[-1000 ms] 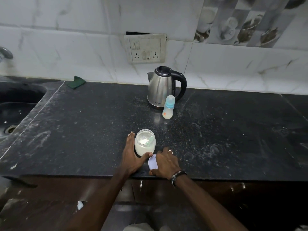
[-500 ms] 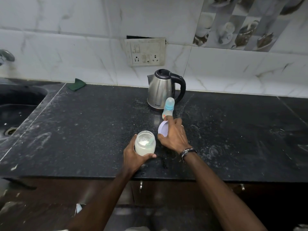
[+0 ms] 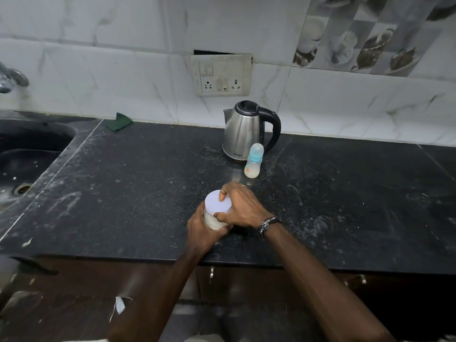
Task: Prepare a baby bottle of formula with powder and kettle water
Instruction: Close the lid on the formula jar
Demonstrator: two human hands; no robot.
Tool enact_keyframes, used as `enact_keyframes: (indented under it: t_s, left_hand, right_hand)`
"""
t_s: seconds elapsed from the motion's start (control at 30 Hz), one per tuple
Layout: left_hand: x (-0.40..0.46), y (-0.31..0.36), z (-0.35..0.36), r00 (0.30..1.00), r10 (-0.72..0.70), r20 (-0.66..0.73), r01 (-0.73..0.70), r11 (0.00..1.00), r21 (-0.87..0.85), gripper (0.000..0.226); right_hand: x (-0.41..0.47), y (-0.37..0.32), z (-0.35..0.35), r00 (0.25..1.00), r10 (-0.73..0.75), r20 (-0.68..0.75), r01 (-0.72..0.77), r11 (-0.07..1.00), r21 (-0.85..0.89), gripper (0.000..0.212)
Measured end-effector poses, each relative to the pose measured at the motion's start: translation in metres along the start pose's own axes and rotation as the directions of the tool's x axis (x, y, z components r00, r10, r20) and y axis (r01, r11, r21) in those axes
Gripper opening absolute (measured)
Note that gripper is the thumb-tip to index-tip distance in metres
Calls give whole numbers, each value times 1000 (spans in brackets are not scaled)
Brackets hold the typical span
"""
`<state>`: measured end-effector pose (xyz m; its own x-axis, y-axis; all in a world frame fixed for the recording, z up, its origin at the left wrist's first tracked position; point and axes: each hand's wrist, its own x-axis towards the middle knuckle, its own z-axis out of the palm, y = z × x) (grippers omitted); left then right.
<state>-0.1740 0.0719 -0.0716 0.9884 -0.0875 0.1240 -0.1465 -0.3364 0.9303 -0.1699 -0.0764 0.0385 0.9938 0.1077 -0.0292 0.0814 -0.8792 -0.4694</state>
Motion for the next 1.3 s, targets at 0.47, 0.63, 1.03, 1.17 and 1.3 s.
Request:
enact_keyframes:
  t_s: [0.47,0.63,1.03,1.17,1.3]
  left_hand:
    - [-1,-2,3,997,-69,26,69,998,-6,101]
    - [0,0,3,999,-49,20,49,999,4,86]
    - [1,19,0,997,-5,77,5,1000,2,88]
    - [-2,3,-2,999,-29,15,29,1000,-7,95]
    - [0,0,1,996,-76,44,75,997,15,99]
  right_hand:
    - [13,-35,-28,954,-51,297,168,908,-384,70]
    - [14,-43,-13,997,-8,80,44,889,-455,57]
    - [36,-49,-18,982,189,-7,-158,800,-580,56]
    - [36,-39,-40,972,118,204,4,857,-515,63]
    - [37,-42,-28,918,38,394,176,852,-493,77]
